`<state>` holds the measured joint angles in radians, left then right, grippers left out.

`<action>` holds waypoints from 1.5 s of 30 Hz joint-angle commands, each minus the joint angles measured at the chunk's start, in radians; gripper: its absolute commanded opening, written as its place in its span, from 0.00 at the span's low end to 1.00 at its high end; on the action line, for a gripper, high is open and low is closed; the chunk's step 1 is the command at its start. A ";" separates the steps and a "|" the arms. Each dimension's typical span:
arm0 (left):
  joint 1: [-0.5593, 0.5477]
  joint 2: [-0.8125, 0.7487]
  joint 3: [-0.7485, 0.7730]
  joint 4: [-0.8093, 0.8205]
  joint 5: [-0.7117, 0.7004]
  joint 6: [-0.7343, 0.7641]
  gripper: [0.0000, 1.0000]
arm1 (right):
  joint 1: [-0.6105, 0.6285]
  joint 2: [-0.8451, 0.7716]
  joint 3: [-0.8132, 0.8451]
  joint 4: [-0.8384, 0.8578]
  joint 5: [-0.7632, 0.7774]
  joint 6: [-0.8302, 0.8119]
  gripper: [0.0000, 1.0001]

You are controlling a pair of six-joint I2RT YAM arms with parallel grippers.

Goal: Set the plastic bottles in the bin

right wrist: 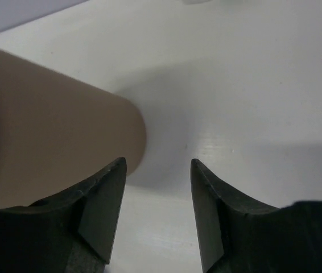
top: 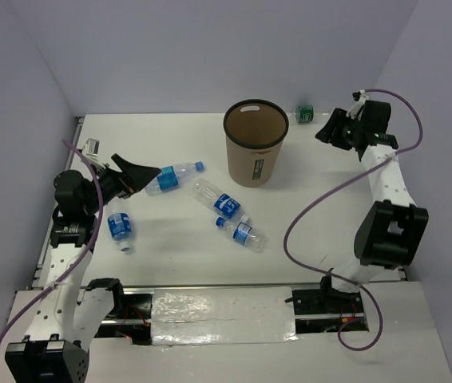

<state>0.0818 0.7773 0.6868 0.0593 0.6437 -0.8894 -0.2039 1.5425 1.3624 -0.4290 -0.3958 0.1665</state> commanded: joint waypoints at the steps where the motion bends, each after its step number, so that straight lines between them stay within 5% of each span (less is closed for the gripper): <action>1: 0.003 -0.001 0.022 0.034 -0.016 -0.003 0.99 | -0.008 0.118 0.101 0.140 -0.104 0.120 0.56; 5: 0.004 -0.010 0.017 0.036 -0.035 -0.039 0.99 | 0.007 0.325 0.211 0.281 -0.074 0.278 1.00; 7: 0.004 -0.016 0.017 0.019 -0.047 -0.042 0.99 | 0.014 0.366 0.230 0.393 -0.075 0.341 1.00; 12: 0.003 -0.036 0.016 -0.006 -0.098 -0.054 0.99 | 0.052 0.567 0.473 0.265 0.041 0.413 1.00; 17: 0.001 -0.033 0.019 -0.019 -0.138 -0.055 0.99 | 0.098 0.619 0.464 0.334 0.213 0.450 1.00; 22: 0.003 0.013 0.051 -0.036 -0.133 -0.054 0.99 | 0.100 0.829 0.746 0.202 0.270 0.582 1.00; 33: 0.001 0.014 0.020 -0.024 -0.177 -0.094 0.99 | 0.084 0.984 0.773 0.320 0.226 0.855 0.98; 45: -0.001 0.096 0.069 -0.039 -0.199 -0.092 1.00 | 0.063 1.133 0.877 0.455 0.348 0.959 0.98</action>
<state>0.0818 0.8818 0.6987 -0.0032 0.4667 -0.9752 -0.1223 2.6247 2.1883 -0.0456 -0.1219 1.0870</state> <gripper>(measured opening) 0.994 0.984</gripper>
